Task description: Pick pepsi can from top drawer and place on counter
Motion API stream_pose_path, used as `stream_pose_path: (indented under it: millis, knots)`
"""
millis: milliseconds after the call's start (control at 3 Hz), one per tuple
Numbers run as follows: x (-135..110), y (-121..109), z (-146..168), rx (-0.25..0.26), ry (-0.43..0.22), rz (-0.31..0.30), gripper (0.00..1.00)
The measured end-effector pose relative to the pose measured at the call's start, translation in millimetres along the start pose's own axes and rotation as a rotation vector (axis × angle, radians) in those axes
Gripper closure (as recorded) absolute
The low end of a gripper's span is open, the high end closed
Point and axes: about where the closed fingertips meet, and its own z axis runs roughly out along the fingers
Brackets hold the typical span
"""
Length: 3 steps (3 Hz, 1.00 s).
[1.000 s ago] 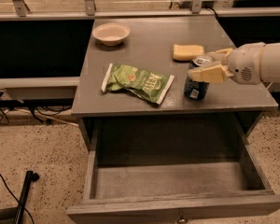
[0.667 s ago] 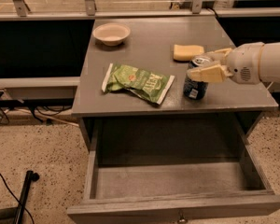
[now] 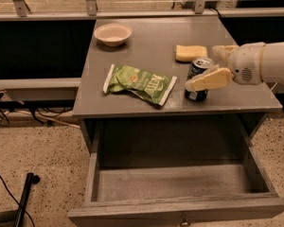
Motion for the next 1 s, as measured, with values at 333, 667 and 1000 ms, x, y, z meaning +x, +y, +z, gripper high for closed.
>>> stream_pose_path:
  millis: [333, 667, 1000]
  knots:
    - [0, 0, 0, 0.0, 0.0, 0.0, 0.0]
    - [-6, 4, -9, -0.026, 0.018, -0.111, 0.0]
    - [-16, 2, -41, 0.015, 0.019, -0.277, 0.0]
